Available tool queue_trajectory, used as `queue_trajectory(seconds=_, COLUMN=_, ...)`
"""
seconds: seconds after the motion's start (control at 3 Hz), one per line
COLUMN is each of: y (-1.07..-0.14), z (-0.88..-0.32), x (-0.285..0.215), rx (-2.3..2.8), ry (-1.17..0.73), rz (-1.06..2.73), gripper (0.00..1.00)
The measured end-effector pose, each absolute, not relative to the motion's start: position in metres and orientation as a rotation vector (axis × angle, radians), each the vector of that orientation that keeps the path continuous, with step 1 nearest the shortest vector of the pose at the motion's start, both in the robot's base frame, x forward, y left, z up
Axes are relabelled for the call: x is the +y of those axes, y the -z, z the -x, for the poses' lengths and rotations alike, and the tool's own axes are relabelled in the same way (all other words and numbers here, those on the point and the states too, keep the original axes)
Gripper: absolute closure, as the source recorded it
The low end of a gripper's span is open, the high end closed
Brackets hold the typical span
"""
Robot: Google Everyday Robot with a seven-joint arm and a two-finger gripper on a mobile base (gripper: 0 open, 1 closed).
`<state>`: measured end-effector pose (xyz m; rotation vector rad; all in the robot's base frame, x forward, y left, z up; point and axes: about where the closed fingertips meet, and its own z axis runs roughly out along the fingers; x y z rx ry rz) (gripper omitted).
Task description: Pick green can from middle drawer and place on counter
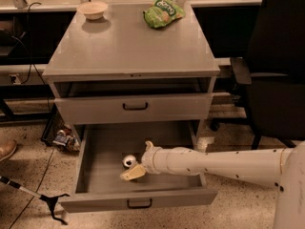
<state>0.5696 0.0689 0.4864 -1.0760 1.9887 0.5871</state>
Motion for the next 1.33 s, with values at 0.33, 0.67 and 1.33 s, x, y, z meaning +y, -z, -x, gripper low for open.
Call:
queue_trajectory(seconds=0.33, y=-0.467, z=-0.572, x=0.072, rx=1.991, ry=-0.618, rz=1.053, gripper=0.0)
queue_trajectory(seconds=0.67, y=-0.454, z=-0.574, x=0.077, rx=1.994, ry=-0.64, rz=1.039, gripper=0.0)
queue_trajectory(seconds=1.33, y=-0.439, z=-0.576, x=0.092, rx=1.995, ry=-0.682, rz=1.029, gripper=0.13)
